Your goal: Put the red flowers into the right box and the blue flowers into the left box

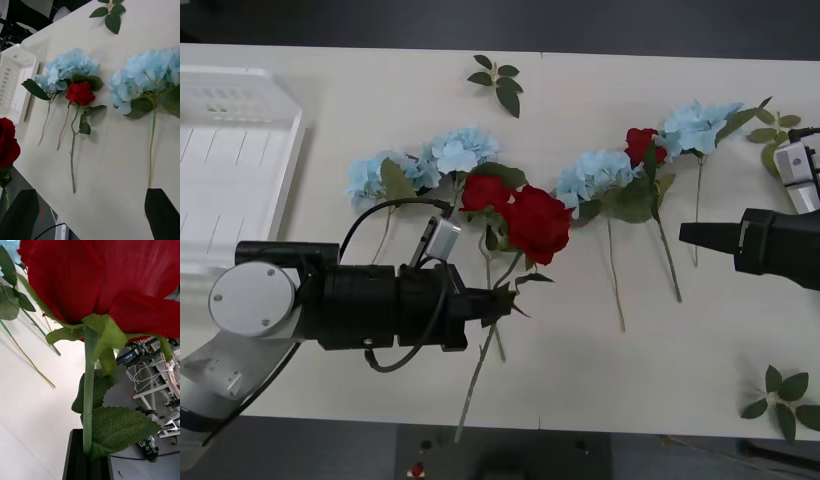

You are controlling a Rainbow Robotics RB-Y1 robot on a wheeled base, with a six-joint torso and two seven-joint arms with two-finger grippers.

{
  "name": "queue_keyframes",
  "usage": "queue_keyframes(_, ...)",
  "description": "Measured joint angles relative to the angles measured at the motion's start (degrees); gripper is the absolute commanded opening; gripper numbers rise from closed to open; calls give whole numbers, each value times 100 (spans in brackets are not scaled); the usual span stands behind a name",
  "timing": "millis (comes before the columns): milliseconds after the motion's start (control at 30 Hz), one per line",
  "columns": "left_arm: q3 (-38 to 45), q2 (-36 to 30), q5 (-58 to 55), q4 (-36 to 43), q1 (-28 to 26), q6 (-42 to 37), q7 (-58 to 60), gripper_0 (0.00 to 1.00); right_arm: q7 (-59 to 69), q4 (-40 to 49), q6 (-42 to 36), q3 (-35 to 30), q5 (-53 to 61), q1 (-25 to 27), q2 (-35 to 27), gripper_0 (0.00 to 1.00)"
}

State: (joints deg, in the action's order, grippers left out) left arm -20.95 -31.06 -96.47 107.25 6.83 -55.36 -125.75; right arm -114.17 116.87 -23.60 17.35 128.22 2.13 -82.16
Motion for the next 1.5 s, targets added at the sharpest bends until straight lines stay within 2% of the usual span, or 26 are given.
queue_keyframes(167, -9, 0, 0, 0, -36, 30, -9, 1, 0, 9, -66, 0, 134, 105, -33, 82)
queue_keyframes(400, -440, 0, -212, 0, -36, 573, -285, 1, -2, 125, -95, 2, 348, 171, -348, 83)
queue_keyframes(567, -561, 0, -236, 0, -36, 683, -355, 1, -159, 540, 423, -3, 303, 806, -345, 82)
queue_keyframes(733, -561, 0, -236, 0, -36, 683, -355, 1, -312, 845, 909, -3, -230, 1374, -113, 83)
queue_keyframes(1000, -561, -1, -238, 0, -36, 683, -356, 1, -327, 1294, 1587, -3, -928, 1941, 205, 82)
queue_keyframes(1200, -561, -1, -535, 9, -36, 1056, -357, 1, -616, 1546, 1638, -1, -1132, 2256, 358, 83)
queue_keyframes(1367, -561, -1, -839, 22, -36, 1414, -358, 1, -645, 1657, 2092, 338, -1132, 2143, 357, 83)
queue_keyframes(1500, -561, -1, -843, 28, -36, 1677, -359, 1, -647, 1654, 2502, 1319, -1132, 1427, 356, 83)
